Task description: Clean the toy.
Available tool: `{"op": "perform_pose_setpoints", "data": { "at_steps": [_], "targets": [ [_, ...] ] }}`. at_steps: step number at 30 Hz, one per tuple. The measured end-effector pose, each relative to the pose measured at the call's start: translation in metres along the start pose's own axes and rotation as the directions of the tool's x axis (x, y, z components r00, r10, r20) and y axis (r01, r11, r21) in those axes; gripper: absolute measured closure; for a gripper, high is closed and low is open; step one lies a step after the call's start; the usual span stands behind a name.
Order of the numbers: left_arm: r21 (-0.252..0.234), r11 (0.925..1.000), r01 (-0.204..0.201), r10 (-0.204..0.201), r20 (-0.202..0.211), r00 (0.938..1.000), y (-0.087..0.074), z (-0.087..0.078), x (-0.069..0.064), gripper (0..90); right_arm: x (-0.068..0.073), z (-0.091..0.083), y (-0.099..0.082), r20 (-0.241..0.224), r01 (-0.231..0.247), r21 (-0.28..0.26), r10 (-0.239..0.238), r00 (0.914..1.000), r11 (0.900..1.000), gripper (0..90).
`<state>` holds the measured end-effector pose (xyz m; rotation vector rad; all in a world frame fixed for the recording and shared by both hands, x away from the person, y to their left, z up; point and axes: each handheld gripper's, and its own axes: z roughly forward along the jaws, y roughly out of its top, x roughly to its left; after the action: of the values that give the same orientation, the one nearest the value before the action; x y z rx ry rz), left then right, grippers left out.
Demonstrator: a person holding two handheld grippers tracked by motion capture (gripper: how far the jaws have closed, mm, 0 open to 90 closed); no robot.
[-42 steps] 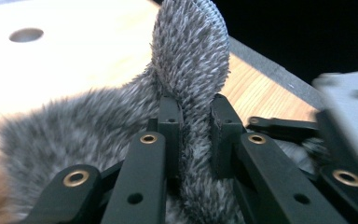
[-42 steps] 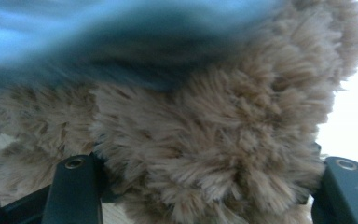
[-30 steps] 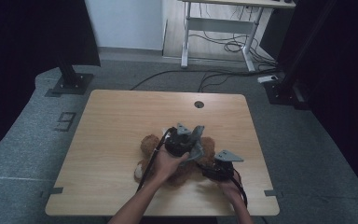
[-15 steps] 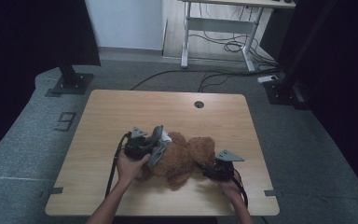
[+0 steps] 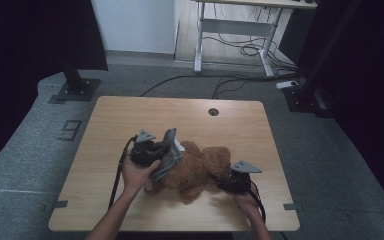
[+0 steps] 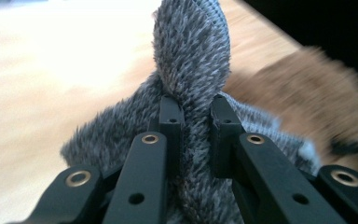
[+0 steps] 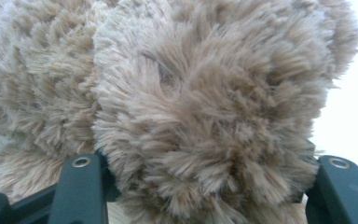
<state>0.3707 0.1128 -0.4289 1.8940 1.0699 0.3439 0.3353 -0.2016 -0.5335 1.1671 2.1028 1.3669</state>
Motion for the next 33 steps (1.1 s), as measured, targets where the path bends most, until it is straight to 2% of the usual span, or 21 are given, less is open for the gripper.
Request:
{"op": "perform_pose_setpoints", "data": {
  "at_steps": [2, 3, 4, 5, 6, 7, 9, 11, 13, 14, 15, 18, 22, 24, 25, 26, 27, 30, 31, 32, 33],
  "targets": [
    [0.002, 0.9991, -0.043, 0.043, 0.037, 0.9984, 0.018, 0.015, -0.022, 78.2, 0.0, 0.0, 0.0, 0.003, 0.004, 0.001, -0.004, 1.0, 1.0, 37.9],
    [0.011, 0.9972, -0.074, 0.074, 0.061, 0.9954, 0.029, 0.032, -0.04, 78.2, 0.001, 0.0, 0.0, 0.005, 0.005, 0.001, -0.005, 1.0, 1.0, 37.9],
    [0.011, 0.9972, -0.074, 0.074, 0.061, 0.9954, 0.029, 0.032, -0.04, 78.2, 0.001, 0.0, 0.0, 0.005, 0.005, 0.001, -0.005, 1.0, 1.0, 37.9],
    [0.039, 0.994, -0.102, 0.098, 0.093, 0.9908, 0.037, 0.055, -0.061, 78.1, 0.001, 0.0, 0.0, 0.008, 0.008, -0.004, -0.008, 0.9999, 1.0, 37.9],
    [0.053, 0.9922, -0.113, 0.107, 0.112, 0.988, 0.04, 0.067, -0.07, 78.2, 0.001, 0.0, 0.0, 0.01, 0.01, -0.002, -0.01, 0.9999, 1.0, 37.9],
    [0.053, 0.9922, -0.113, 0.107, 0.112, 0.988, 0.04, 0.067, -0.07, 78.1, 0.001, 0.0, 0.0, 0.01, 0.01, -0.002, -0.01, 0.9999, 1.0, 37.9],
    [0.068, 0.9879, -0.139, 0.128, 0.151, 0.9803, 0.044, 0.09, -0.09, 78.2, 0.002, 0.0, 0.0, 0.011, 0.009, -0.001, -0.009, 0.9999, 1.0, 37.9],
    [0.084, 0.9841, -0.157, 0.142, 0.163, 0.9765, 0.047, 0.107, -0.103, 78.1, 0.002, 0.0, 0.0, 0.01, 0.009, -0.002, -0.009, 0.9999, 1.0, 37.9],
    [0.111, 0.9794, -0.169, 0.152, 0.148, 0.9772, 0.049, 0.121, -0.109, 78.1, 0.002, 0.0, 0.0, 0.01, 0.009, -0.001, -0.009, 0.9999, 1.0, 37.9],
    [0.134, 0.9767, -0.168, 0.148, 0.146, 0.9782, 0.049, 0.128, -0.109, 78.1, 0.002, 0.0, 0.0, 0.011, 0.009, 0.0, -0.009, 0.9999, 1.0, 37.9],
    [0.171, 0.9742, -0.147, 0.118, 0.169, 0.9785, 0.046, 0.138, -0.106, 77.7, 0.002, 0.0, 0.0, 0.014, 0.006, 0.005, -0.007, 0.9999, 1.0, 38.0],
    [0.179, 0.9732, -0.144, 0.112, 0.178, 0.9776, 0.045, 0.138, -0.102, 77.8, 0.001, 0.001, -0.001, 0.017, 0.002, 0.012, -0.002, 0.9999, 0.9999, 38.1],
    [0.184, 0.9725, -0.143, 0.116, 0.149, 0.982, 0.043, 0.128, -0.093, 78.1, 0.006, 0.002, 0.001, 0.05, 0.022, 0.028, -0.023, 0.9985, 0.9994, 38.5],
    [0.189, 0.9723, -0.138, 0.117, 0.12, 0.9859, 0.042, 0.121, -0.085, 78.1, 0.008, 0.002, 0.002, 0.064, 0.027, 0.034, -0.029, 0.9975, 0.9991, 38.6],
    [0.204, 0.9682, -0.144, 0.135, 0.059, 0.9891, 0.039, 0.116, -0.076, 78.2, 0.008, 0.002, 0.001, 0.063, 0.025, 0.033, -0.028, 0.9976, 0.9991, 38.6],
    [0.204, 0.9682, -0.144, 0.135, 0.059, 0.9891, 0.039, 0.116, -0.076, 78.3, 0.008, 0.002, 0.001, 0.063, 0.025, 0.033, -0.028, 0.9976, 0.9991, 38.6],
    [0.24, 0.9588, -0.152, 0.152, 0.019, 0.9882, 0.034, 0.111, -0.064, 78.3, 0.007, 0.002, 0.001, 0.056, 0.017, 0.029, -0.019, 0.9983, 0.9994, 38.6],
    [0.239, 0.9622, -0.131, 0.13, 0.021, 0.9913, 0.029, 0.106, -0.055, 78.3, 0.006, 0.002, 0.001, 0.051, 0.015, 0.026, -0.016, 0.9986, 0.9996, 38.6],
    [0.215, 0.97, -0.113, 0.111, 0.023, 0.9935, 0.025, 0.097, -0.048, 78.3, 0.006, 0.003, 0.001, 0.05, 0.014, 0.025, -0.015, 0.9986, 0.9996, 38.6],
    [0.215, 0.97, -0.113, 0.111, 0.023, 0.9935, 0.025, 0.097, -0.048, 78.3, 0.006, 0.003, 0.001, 0.049, 0.012, 0.026, -0.013, 0.9987, 0.9996, 38.6],
    [0.196, 0.9748, -0.107, 0.106, 0.018, 0.9942, 0.022, 0.086, -0.04, 78.2, 0.006, 0.003, 0.001, 0.048, 0.011, 0.027, -0.012, 0.9988, 0.9996, 38.6]
  ]
}}
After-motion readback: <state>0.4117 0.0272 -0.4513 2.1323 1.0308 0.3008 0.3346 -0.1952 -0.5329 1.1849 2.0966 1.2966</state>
